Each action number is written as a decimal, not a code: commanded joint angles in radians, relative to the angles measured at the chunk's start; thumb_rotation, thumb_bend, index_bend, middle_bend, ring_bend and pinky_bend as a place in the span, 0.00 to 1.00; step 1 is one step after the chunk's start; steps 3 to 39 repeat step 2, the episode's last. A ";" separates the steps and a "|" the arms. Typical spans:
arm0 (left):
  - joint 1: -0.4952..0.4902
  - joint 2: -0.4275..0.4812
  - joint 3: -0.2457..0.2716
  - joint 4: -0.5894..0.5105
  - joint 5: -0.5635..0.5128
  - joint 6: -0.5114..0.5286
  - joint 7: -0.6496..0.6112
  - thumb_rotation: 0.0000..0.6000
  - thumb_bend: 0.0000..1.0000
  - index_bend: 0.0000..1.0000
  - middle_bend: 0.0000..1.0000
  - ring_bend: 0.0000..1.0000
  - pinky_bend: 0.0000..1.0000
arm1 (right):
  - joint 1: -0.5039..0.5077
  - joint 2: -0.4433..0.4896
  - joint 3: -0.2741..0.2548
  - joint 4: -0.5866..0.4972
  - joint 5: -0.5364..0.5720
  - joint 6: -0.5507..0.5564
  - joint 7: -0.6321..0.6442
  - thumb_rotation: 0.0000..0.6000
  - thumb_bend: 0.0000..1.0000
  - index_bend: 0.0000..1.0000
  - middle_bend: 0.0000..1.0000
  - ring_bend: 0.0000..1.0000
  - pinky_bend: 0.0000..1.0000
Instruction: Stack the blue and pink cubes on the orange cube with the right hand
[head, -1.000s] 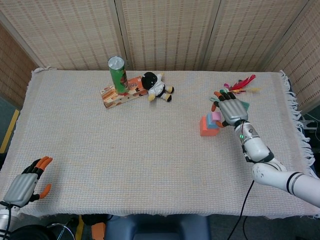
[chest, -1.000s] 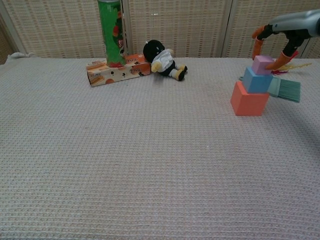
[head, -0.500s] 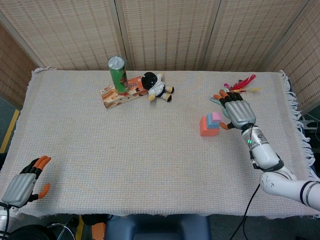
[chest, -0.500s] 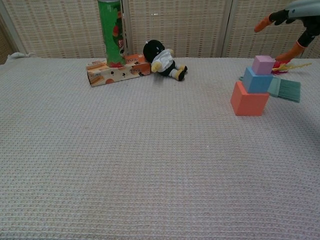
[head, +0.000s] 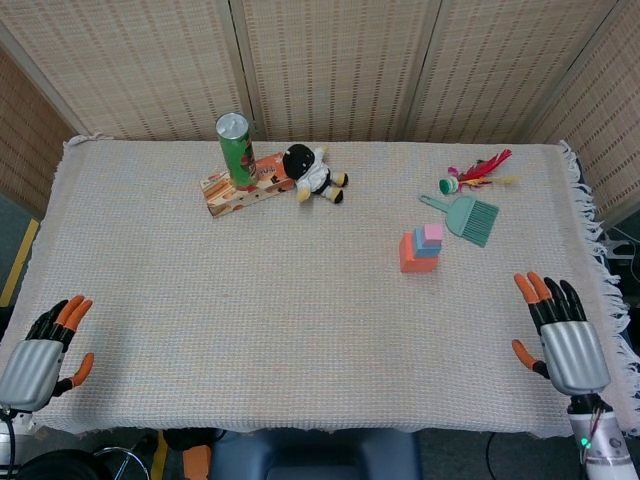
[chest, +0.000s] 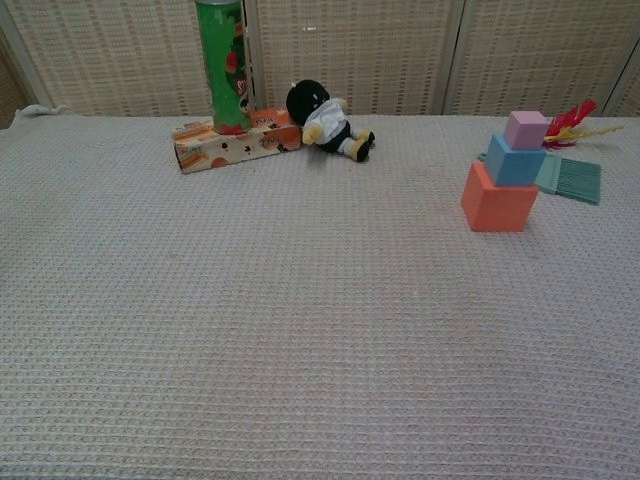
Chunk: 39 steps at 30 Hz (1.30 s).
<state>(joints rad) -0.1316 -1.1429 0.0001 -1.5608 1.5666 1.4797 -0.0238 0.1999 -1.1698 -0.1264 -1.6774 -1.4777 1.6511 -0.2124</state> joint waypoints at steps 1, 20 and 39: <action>0.013 -0.023 -0.002 0.024 0.031 0.037 0.006 1.00 0.44 0.01 0.00 0.00 0.11 | -0.077 -0.019 -0.040 0.023 -0.085 0.066 0.022 1.00 0.18 0.00 0.00 0.00 0.00; 0.015 -0.022 0.000 0.021 0.030 0.036 0.010 1.00 0.44 0.01 0.00 0.00 0.11 | -0.081 -0.013 -0.036 0.017 -0.085 0.061 0.023 1.00 0.18 0.00 0.00 0.00 0.00; 0.015 -0.022 0.000 0.021 0.030 0.036 0.010 1.00 0.44 0.01 0.00 0.00 0.11 | -0.081 -0.013 -0.036 0.017 -0.085 0.061 0.023 1.00 0.18 0.00 0.00 0.00 0.00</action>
